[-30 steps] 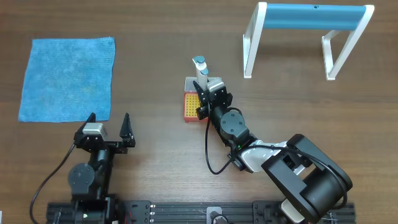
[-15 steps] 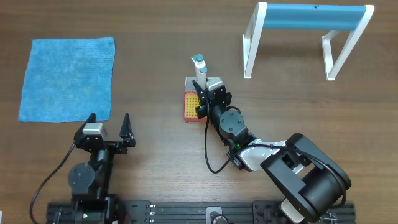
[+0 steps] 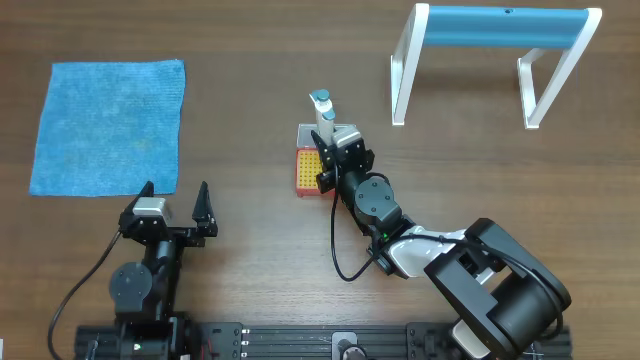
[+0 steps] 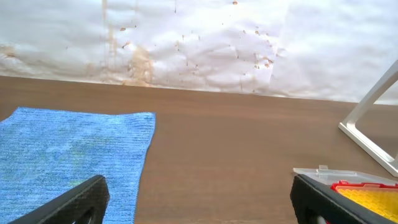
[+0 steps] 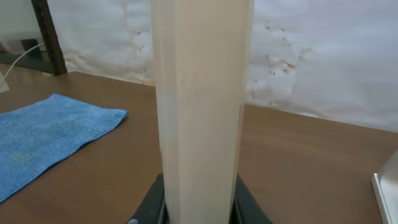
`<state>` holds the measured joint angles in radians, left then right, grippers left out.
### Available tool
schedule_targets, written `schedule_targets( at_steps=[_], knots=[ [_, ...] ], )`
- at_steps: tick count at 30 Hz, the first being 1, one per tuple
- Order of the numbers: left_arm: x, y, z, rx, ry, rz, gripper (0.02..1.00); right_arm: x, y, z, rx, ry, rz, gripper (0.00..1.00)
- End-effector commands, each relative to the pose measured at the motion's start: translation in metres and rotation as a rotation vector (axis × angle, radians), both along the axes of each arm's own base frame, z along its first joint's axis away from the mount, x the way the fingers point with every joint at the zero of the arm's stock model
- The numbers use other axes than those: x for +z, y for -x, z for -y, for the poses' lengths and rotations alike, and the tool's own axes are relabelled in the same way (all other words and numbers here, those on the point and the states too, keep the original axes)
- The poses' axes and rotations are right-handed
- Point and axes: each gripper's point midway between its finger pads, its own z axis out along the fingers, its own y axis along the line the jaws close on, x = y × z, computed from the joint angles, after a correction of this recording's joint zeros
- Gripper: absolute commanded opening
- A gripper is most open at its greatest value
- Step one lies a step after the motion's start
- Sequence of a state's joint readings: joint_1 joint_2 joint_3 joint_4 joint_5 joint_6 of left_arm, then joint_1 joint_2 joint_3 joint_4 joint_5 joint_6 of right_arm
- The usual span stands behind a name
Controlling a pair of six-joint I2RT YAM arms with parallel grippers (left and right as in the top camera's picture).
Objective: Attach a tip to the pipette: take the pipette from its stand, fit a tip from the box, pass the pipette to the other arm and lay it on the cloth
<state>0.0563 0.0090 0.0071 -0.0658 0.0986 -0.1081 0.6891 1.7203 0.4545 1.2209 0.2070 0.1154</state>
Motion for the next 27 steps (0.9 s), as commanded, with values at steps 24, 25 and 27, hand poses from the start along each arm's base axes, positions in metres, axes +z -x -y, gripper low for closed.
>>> schedule_targets(
  at_steps=[24, 25, 27],
  knots=[
    [-0.001, 0.000, 0.002, -0.015, -0.011, 0.000, 0.945, 0.101, 0.026, 0.011, 0.034, -0.095, 0.268, 0.073],
    [-0.001, 0.000, 0.002, -0.015, -0.011, 0.000, 0.945, 0.109, 0.028, 0.012, 0.040, -0.106, 0.283, 0.071],
    [-0.001, 0.000, 0.002, -0.015, -0.011, 0.000, 0.943, 0.120, 0.034, 0.012, 0.058, -0.125, 0.309, 0.073]
  ],
)
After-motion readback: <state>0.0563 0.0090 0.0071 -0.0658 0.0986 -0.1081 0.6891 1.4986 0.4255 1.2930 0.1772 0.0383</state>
